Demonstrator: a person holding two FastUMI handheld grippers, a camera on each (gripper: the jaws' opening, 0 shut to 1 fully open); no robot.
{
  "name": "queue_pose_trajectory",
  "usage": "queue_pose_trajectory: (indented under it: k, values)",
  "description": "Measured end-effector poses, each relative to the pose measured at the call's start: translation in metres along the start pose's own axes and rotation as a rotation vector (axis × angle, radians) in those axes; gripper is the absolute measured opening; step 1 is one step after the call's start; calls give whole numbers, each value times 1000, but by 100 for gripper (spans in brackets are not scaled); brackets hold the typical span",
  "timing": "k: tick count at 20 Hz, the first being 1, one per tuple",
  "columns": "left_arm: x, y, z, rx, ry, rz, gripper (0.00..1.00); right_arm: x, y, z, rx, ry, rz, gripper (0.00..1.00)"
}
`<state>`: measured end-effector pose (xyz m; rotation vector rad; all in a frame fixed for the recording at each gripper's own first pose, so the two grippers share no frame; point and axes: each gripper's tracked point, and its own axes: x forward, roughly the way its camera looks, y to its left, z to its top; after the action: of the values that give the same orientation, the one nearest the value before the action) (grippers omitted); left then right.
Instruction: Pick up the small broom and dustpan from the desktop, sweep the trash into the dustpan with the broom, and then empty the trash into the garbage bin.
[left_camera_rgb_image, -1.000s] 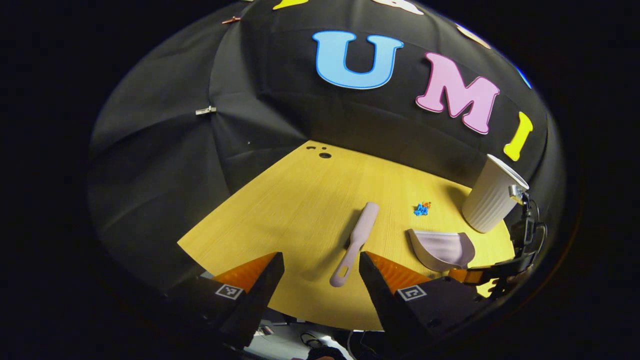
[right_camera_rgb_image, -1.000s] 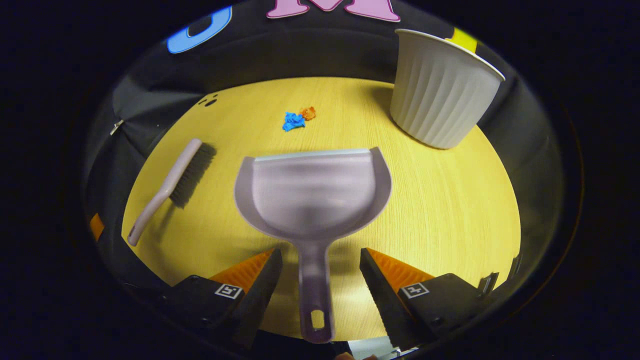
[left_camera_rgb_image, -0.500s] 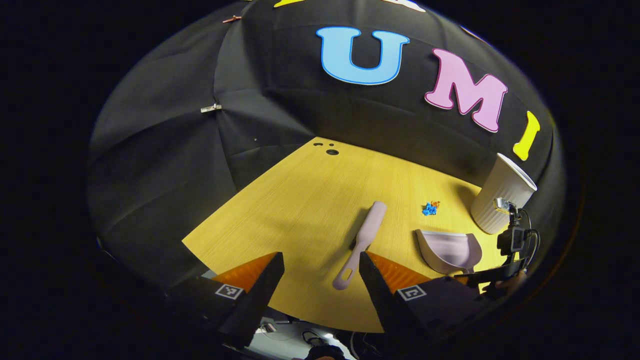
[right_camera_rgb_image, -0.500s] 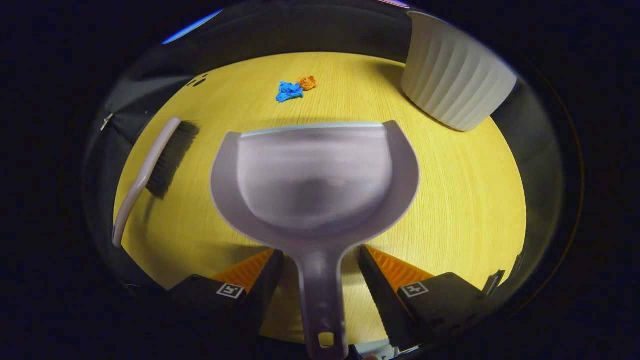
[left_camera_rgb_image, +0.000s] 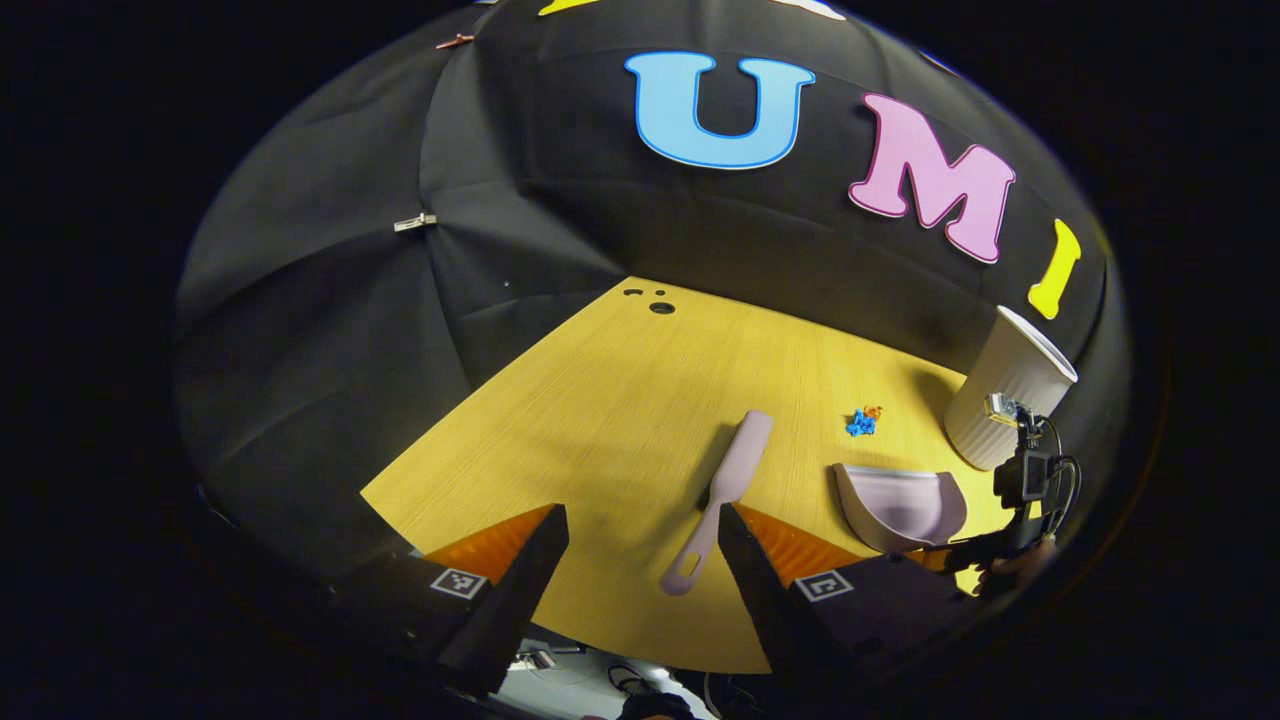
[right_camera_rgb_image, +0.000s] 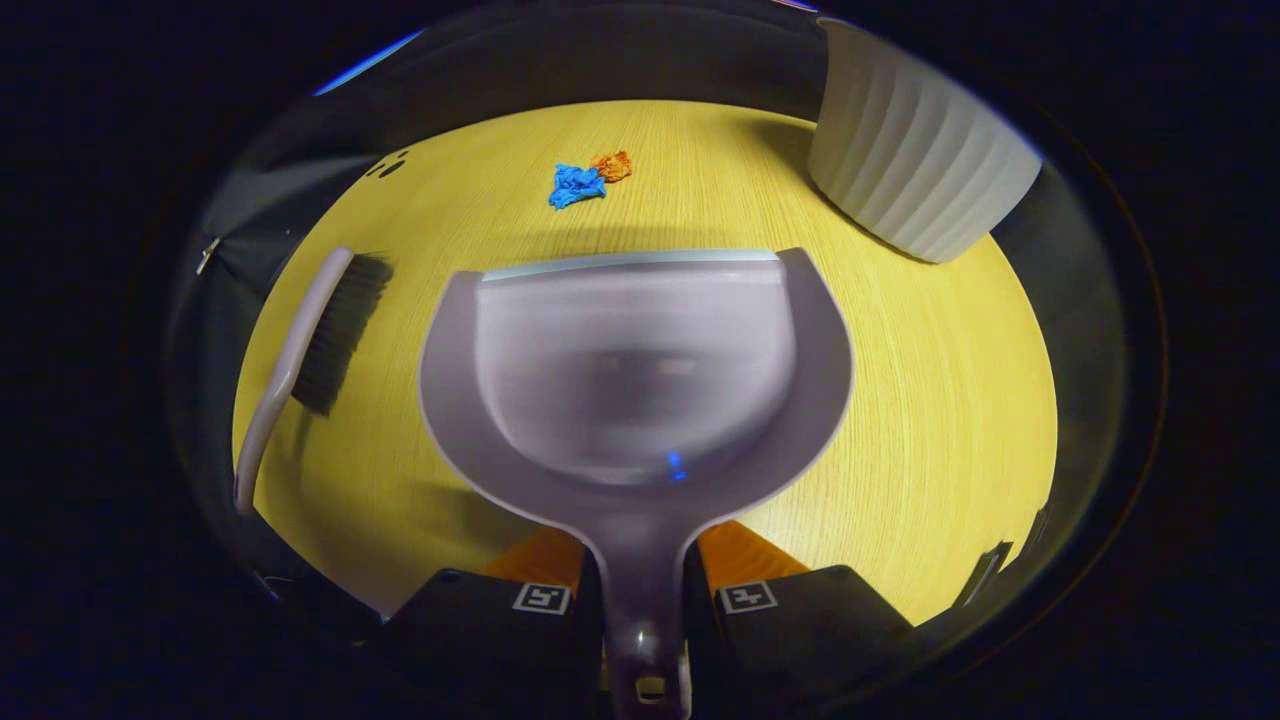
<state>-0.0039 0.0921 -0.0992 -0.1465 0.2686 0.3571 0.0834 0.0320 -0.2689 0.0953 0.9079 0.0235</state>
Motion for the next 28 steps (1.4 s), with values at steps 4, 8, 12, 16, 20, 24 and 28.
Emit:
queue_pose_trajectory:
  k: [4, 8, 12, 16, 20, 24, 28]
  values:
    - [24, -24, 9, 29, 63, -127, 96, 1, 0, 0, -6, 18, 27, 34]
    - [60, -47, -8, 88, 232, -246, 95, -1, 0, 0, -12, 22, 52, 37]
    - [93, -76, -24, 87, 371, -320, 91, -1, -1, 0, -23, 14, 59, 36]
    - [123, -86, -38, 201, 448, -306, 89, -2, 0, 0, -51, 13, 66, 36]
    - [146, -89, -55, 296, 496, -277, 88, -1, -1, 0, -78, 10, 79, 36]
    - [160, -85, -64, 348, 509, -246, 87, -1, -1, 1, -88, 7, 96, 36]
    - [165, -84, -76, 417, 513, -229, 83, -1, -1, 1, -101, 1, 103, 36]
